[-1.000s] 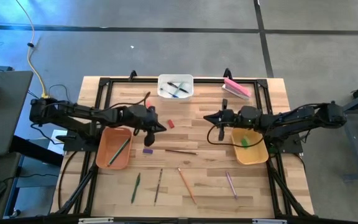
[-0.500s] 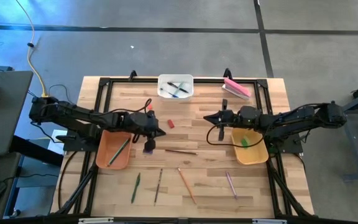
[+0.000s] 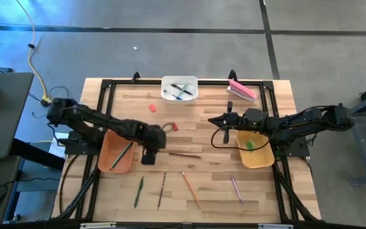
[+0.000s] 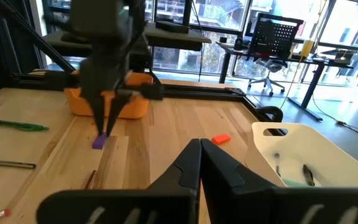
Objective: Sort crayons/erasers/pens/pencils in bins
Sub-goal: Put the blue eraser into the yellow bin
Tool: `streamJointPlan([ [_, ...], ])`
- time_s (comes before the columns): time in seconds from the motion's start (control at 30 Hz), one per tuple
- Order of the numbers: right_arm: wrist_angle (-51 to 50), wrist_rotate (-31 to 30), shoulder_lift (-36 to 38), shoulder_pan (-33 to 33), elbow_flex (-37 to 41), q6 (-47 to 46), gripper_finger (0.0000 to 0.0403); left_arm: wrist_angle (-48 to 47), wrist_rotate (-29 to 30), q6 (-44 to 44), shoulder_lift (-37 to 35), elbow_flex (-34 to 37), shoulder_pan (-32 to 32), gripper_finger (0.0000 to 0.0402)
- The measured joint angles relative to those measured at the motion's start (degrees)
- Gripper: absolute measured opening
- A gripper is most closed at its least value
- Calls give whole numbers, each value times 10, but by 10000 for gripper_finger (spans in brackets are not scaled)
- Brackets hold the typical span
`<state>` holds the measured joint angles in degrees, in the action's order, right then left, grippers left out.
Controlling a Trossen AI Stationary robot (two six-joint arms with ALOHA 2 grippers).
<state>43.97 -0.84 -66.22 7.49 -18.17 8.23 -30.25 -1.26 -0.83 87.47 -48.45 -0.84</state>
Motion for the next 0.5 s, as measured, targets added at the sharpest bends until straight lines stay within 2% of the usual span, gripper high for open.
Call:
streamJointPlan([
  [0.3, -7, 0, 0, 0, 0, 0, 0, -71, -6, 0, 64, -23, 30, 144],
  [0.5, -10, 0, 0, 0, 0, -2, 0, -71, 3, -4, 88, -20, 30, 173],
])
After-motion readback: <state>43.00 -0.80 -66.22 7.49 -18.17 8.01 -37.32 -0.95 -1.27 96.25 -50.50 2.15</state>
